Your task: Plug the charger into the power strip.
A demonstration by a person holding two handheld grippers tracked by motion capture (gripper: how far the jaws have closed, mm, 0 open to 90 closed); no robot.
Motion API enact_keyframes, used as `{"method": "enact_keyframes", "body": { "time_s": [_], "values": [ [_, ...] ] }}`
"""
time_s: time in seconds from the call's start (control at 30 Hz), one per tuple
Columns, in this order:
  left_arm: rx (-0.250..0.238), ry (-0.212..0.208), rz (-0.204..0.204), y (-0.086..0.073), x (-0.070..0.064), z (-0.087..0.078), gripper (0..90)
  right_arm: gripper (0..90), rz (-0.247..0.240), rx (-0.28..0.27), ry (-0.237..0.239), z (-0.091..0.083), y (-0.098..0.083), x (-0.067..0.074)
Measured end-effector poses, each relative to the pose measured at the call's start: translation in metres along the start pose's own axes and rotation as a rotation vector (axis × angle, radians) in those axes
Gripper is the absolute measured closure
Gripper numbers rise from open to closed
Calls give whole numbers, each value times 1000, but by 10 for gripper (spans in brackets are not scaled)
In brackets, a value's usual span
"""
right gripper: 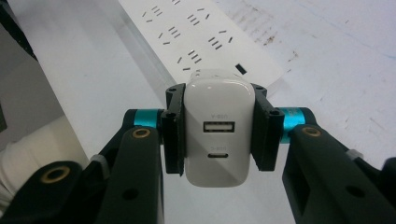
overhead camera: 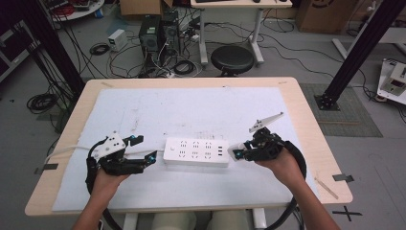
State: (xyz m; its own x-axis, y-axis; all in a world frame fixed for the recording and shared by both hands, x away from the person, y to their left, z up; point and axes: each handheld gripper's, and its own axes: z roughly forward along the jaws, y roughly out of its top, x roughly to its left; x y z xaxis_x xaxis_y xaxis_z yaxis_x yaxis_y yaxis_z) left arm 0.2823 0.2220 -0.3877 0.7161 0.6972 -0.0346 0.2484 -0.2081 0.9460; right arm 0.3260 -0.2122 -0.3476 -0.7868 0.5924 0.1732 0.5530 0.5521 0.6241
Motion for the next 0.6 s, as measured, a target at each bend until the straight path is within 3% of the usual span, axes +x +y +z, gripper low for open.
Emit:
{"method": "enact_keyframes", "body": {
  "time_s": [0.6],
  "values": [
    [8,5,-5,-3,3,-1,234,636,-132,51,33,6,33,-3]
  ]
}}
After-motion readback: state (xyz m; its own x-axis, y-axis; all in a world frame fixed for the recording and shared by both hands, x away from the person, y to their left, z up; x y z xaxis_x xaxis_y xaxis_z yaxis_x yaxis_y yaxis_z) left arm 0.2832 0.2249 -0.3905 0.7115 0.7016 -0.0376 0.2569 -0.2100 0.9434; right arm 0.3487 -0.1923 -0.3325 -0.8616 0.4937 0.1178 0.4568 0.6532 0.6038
